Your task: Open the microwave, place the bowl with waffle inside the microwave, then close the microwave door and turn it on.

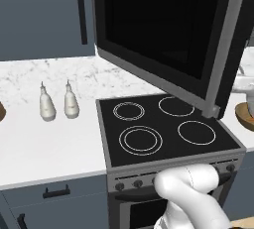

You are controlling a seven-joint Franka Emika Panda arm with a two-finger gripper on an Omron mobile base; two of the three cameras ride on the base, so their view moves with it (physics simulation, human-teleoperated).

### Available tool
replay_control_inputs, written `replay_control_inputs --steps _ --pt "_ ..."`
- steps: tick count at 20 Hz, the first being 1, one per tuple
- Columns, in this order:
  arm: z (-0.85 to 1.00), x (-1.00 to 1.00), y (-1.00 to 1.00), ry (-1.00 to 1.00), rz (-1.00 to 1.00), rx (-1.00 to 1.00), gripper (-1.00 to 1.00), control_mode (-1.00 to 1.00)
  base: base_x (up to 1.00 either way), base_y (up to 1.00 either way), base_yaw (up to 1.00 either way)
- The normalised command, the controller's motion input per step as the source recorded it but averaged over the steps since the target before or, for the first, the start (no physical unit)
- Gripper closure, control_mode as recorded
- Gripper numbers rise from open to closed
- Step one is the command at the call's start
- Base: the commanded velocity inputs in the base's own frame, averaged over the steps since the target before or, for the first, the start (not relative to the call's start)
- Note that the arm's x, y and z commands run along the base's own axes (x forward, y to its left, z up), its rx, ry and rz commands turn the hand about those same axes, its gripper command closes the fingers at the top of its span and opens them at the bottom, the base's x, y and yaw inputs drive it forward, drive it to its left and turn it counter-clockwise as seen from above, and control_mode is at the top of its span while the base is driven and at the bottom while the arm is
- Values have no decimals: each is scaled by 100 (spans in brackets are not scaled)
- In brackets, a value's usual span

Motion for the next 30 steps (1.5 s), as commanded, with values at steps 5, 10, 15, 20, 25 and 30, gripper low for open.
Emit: replay_control_inputs --steps 5,10,15,20,25,30 --pt "14 -59 100 -29 7 -6 -100 -100 0 0 0" --pt "2 13 97 4 0 -10 -100 -100 0 0 0" --pt "-2 52 -23 24 -20 -4 -100 -100 0 0 0" --pt "-22 20 -96 25 -64 -21 -100 -100 0 0 0" --pt "-20 28 -100 25 -43 -41 -100 -100 0 0 0" --pt "-41 29 -100 25 -34 -35 -100 -100 0 0 0"
